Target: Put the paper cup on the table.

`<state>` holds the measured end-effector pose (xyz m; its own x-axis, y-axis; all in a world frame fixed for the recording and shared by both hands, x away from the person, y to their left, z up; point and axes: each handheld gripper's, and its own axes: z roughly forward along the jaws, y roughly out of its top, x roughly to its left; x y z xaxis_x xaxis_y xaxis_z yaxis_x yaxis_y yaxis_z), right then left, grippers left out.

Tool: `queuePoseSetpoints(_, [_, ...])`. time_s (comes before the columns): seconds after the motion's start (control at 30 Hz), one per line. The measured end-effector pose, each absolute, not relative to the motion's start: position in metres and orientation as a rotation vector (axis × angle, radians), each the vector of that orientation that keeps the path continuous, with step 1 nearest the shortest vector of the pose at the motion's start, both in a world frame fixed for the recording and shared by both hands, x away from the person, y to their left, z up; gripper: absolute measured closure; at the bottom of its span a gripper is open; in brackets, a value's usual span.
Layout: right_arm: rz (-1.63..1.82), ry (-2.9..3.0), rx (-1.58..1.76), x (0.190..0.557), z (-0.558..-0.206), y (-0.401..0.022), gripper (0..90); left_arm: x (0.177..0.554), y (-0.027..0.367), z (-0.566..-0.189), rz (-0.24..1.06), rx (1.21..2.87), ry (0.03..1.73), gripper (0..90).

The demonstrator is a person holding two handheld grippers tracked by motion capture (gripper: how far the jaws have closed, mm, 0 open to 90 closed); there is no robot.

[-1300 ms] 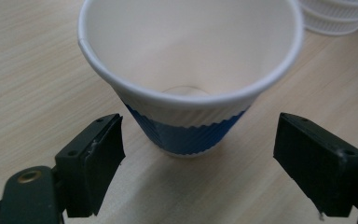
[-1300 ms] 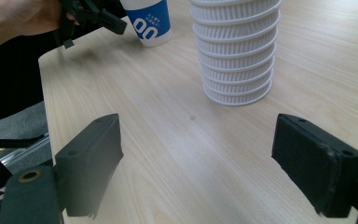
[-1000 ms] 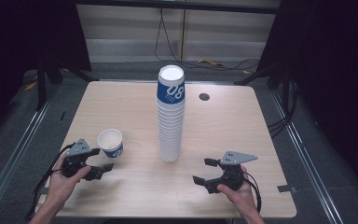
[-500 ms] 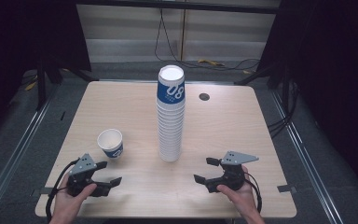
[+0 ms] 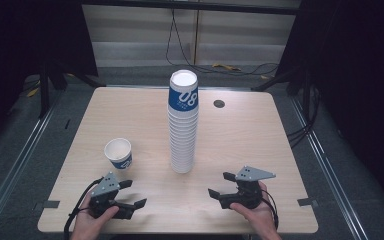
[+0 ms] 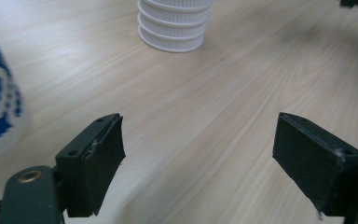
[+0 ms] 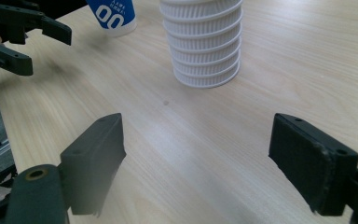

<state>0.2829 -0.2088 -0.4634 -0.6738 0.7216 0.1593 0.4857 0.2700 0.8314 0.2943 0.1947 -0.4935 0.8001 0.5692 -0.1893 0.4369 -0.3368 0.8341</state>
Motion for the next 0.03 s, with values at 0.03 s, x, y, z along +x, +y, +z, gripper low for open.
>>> queuePoseSetpoints(0.03, [1.346,2.291,1.120,0.2831,-0.4642,-0.2081,17.8,0.2945,0.1939,-0.4943,0.183,1.996,0.751,16.2])
